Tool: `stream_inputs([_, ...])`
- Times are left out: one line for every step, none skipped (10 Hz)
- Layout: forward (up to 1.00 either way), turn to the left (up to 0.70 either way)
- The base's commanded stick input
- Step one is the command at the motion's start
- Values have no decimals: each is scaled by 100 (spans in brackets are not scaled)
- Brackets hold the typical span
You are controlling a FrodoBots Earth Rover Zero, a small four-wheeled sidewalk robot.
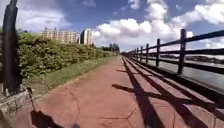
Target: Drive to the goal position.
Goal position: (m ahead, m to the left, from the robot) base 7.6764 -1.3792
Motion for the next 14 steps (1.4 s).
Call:
stream_inputs([85, 0])
stream_inputs([85, 0])
stream_inputs([85, 0])
stream_inputs([85, 0])
stream_inputs([85, 0])
stream_inputs([85, 0])
stream_inputs([85, 0])
stream_inputs([85, 0])
stream_inputs([85, 0])
stream_inputs([85, -7])
stream_inputs([85, -30])
stream_inputs([85, -34])
stream_inputs([85, -20])
stream_inputs([85, 0])
